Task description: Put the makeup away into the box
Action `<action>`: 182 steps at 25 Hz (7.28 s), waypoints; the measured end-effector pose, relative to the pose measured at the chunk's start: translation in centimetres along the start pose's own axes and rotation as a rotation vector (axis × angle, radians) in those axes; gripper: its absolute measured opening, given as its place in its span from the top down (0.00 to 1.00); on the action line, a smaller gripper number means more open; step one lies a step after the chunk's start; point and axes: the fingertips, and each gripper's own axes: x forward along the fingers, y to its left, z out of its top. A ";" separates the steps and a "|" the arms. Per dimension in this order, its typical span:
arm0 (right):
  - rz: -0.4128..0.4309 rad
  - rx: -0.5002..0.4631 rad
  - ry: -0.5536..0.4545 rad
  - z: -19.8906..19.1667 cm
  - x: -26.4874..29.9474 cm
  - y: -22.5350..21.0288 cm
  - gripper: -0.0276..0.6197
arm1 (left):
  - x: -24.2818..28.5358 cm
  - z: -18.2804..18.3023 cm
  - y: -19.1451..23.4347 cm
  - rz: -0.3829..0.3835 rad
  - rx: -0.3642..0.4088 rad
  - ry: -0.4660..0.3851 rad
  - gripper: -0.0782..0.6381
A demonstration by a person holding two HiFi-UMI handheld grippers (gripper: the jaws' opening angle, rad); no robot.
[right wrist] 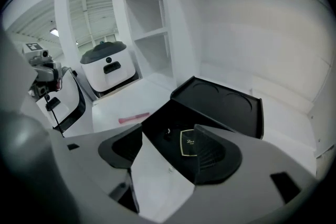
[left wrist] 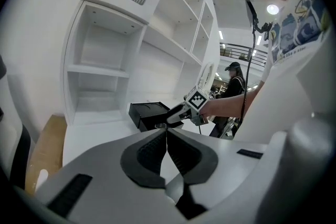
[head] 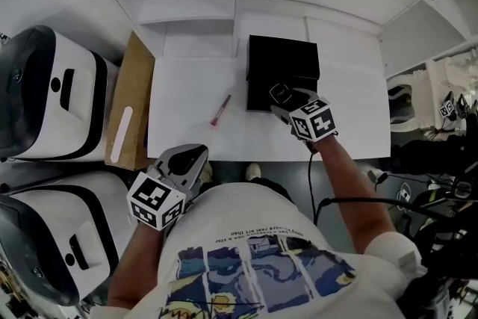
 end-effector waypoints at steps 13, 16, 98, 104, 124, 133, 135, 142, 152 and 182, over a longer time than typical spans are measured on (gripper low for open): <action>0.062 -0.024 -0.009 0.4 2.8 11.9 0.60 | -1.5 -0.6 2.6 -0.096 0.025 0.005 0.87; 0.070 -0.019 0.006 0.3 4.8 14.0 0.60 | -2.3 -1.0 3.8 -0.104 0.028 0.011 0.87; -0.293 0.185 0.229 -7.0 -1.7 -7.4 0.86 | 2.6 1.6 2.2 -0.171 0.072 0.030 0.87; -0.306 0.205 0.306 -7.7 0.2 -9.5 0.86 | 2.3 1.4 2.9 -0.114 0.041 0.018 0.87; -0.325 0.207 0.436 -8.5 3.7 -10.6 0.86 | 2.0 1.5 2.6 -0.046 0.017 0.003 0.87; -0.315 0.327 0.273 -7.2 2.4 -10.7 0.80 | 2.5 1.4 1.5 -0.046 0.027 0.008 0.87; -0.306 0.339 0.240 -6.9 1.8 -10.6 0.80 | 2.6 1.4 1.0 -0.046 0.029 0.011 0.87; -0.276 0.340 0.093 -5.6 -1.8 -9.0 0.82 | 3.4 1.0 -1.1 -0.051 0.021 0.029 0.87; -0.114 0.293 -0.122 -6.2 -5.9 -4.2 0.90 | 6.0 -0.7 -4.9 -0.075 0.004 0.090 0.87; -0.086 0.180 -0.233 -6.6 -10.9 15.7 0.92 | -2.7 -3.3 -4.8 -0.222 0.077 0.079 0.87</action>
